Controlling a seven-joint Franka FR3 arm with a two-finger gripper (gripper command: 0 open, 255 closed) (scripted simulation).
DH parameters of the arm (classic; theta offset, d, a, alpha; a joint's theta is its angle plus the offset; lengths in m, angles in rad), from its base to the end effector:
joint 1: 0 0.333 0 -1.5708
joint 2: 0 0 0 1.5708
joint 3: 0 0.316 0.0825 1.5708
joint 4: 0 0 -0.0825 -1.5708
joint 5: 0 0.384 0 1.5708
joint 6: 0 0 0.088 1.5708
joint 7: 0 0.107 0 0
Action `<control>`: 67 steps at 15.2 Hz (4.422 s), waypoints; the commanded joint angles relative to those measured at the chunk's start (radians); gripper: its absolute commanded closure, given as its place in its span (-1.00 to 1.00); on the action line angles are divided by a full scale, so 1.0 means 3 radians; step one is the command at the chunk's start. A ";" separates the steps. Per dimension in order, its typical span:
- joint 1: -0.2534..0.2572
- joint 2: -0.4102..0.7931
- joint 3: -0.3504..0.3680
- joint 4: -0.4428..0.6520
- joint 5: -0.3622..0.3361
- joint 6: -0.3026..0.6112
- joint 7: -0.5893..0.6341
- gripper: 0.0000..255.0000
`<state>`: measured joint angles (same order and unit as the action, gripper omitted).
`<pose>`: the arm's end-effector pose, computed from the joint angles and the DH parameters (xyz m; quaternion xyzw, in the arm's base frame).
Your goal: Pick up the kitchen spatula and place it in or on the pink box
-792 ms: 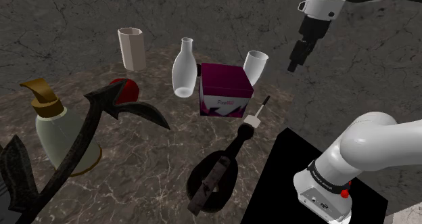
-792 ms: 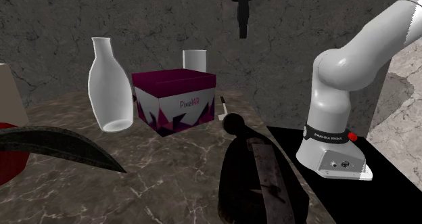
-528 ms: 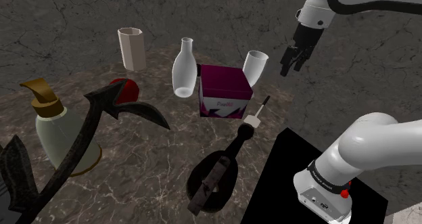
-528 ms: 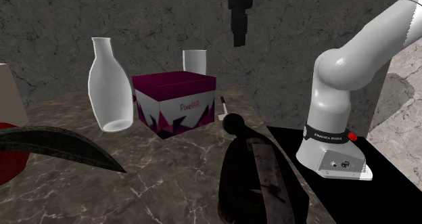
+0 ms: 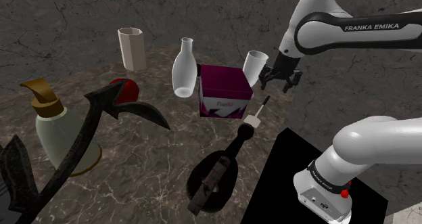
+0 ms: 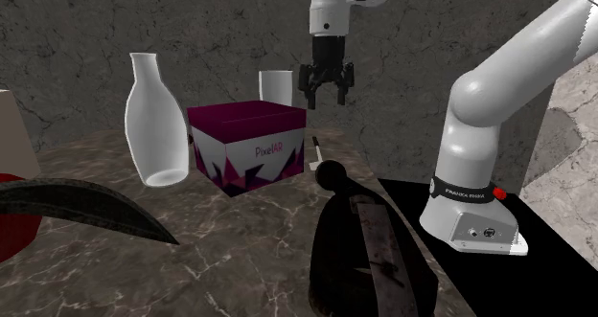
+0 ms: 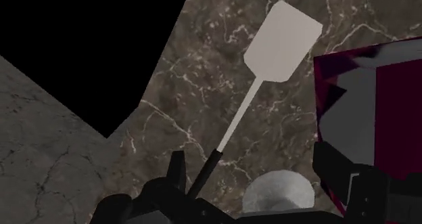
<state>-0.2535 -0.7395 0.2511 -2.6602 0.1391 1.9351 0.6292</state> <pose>0.3301 0.0084 0.4543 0.9313 -0.3639 0.0066 0.0180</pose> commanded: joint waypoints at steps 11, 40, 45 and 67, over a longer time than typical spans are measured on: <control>-0.0538 0.0640 0.0610 -0.0496 0.0254 0.1264 0.1581 -1.00; -0.0525 0.0393 0.0510 -0.0303 0.0226 0.0826 0.1544 1.00; -0.0525 0.0269 0.0450 -0.0151 0.0198 0.0551 0.1529 1.00; -0.0575 0.0062 0.0244 0.0703 0.0057 -0.0507 0.1496 1.00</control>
<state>-0.4254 -0.7236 0.3244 -2.4657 0.1575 1.7970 1.0756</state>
